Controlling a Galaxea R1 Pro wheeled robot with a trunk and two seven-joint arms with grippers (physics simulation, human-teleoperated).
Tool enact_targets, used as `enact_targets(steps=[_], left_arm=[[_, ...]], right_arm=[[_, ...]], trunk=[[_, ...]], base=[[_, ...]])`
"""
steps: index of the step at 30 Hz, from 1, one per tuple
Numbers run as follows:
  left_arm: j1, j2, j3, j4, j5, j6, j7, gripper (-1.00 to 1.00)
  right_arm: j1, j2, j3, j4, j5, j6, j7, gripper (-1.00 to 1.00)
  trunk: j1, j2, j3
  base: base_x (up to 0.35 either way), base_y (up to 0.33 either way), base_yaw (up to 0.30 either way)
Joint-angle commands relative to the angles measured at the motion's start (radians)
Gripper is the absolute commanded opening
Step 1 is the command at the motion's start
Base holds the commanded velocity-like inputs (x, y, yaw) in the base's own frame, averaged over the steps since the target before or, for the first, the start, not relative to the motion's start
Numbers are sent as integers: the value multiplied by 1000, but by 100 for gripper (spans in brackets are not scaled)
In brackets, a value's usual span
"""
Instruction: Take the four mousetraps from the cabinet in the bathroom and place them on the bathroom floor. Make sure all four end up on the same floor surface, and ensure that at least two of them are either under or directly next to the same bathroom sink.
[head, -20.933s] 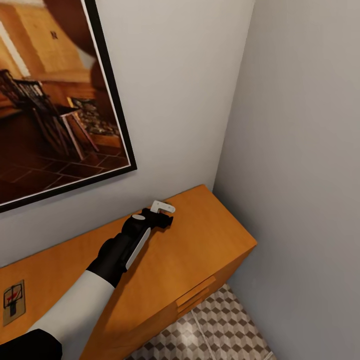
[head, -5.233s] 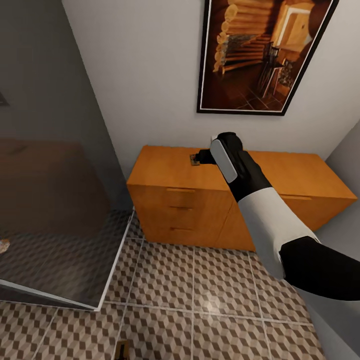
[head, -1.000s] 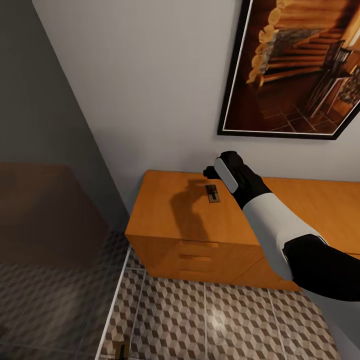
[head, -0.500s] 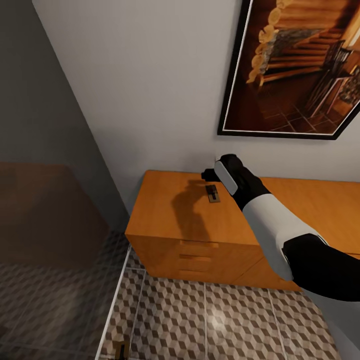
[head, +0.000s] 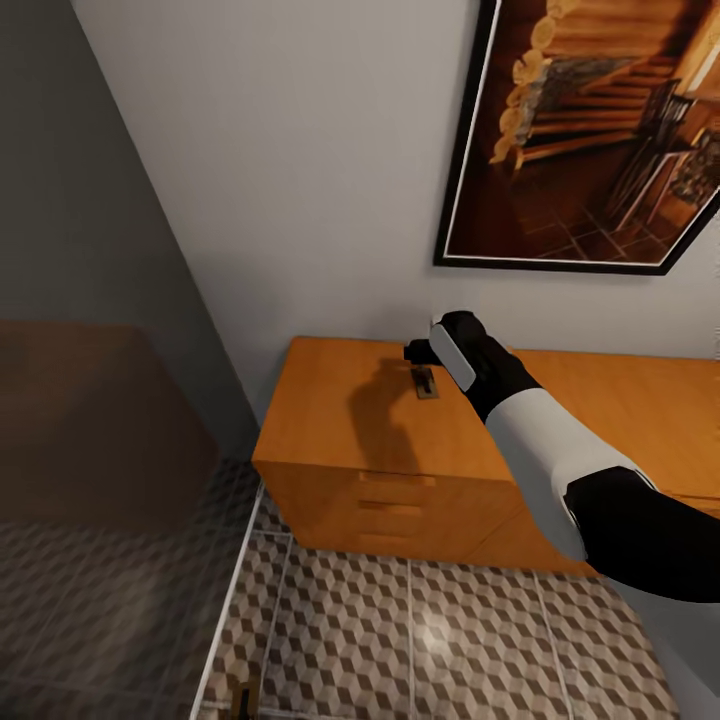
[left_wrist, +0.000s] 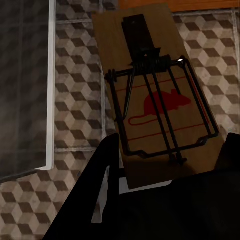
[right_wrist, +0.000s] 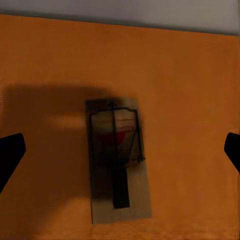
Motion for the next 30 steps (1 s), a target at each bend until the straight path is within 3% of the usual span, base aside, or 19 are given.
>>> enact_targets(steps=[1,14,30], left_arm=[[-1,-1,-9,4,5,-6,4,-100],[-1,-1,-9,4,5,-6,4,-100],[-1,-1,-9,4,5,-6,4,-100]], right_arm=[[-1,-1,5,0,-10,2,-9,100],[-1,-1,5,10,-10,1,-9,100],[-1,-3,5,20,-10,-14,-9,100]], trunk=[[0,-1,-1],[0,-1,-1],[0,-1,-1]], base=[[-274,0,0],[-286,0,0],[-13,0,0]])
